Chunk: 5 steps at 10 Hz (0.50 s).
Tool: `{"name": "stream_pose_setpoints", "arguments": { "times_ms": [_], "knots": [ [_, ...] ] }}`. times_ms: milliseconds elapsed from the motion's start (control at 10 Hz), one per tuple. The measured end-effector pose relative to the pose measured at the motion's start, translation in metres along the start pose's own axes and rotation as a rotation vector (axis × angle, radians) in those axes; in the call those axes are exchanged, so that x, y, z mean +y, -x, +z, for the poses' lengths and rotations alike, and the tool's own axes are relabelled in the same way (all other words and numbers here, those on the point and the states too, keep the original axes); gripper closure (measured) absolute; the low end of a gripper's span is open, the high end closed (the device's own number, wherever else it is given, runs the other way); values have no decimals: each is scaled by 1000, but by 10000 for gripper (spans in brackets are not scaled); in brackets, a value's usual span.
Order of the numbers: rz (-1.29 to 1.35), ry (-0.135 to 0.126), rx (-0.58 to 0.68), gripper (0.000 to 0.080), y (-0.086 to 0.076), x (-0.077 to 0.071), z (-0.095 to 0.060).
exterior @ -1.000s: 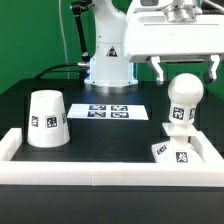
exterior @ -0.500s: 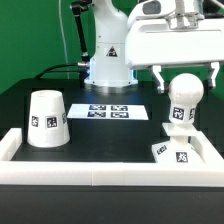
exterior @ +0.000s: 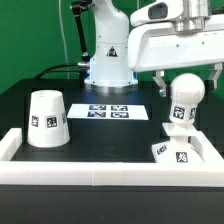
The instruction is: Assemble lamp
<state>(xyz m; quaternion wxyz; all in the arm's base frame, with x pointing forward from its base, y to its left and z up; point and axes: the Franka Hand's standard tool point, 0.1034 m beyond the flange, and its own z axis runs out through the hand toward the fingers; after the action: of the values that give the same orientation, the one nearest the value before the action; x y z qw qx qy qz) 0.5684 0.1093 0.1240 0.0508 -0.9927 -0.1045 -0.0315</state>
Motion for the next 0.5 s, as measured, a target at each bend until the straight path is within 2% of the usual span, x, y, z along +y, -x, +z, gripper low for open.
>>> {"name": "stream_pose_setpoints", "arguments": {
  "times_ms": [200,500],
  "knots": [
    [-4,-1,-33,100,-9,5,-1],
    [1,0,-32,100,-9,6,-1]
  ]
}}
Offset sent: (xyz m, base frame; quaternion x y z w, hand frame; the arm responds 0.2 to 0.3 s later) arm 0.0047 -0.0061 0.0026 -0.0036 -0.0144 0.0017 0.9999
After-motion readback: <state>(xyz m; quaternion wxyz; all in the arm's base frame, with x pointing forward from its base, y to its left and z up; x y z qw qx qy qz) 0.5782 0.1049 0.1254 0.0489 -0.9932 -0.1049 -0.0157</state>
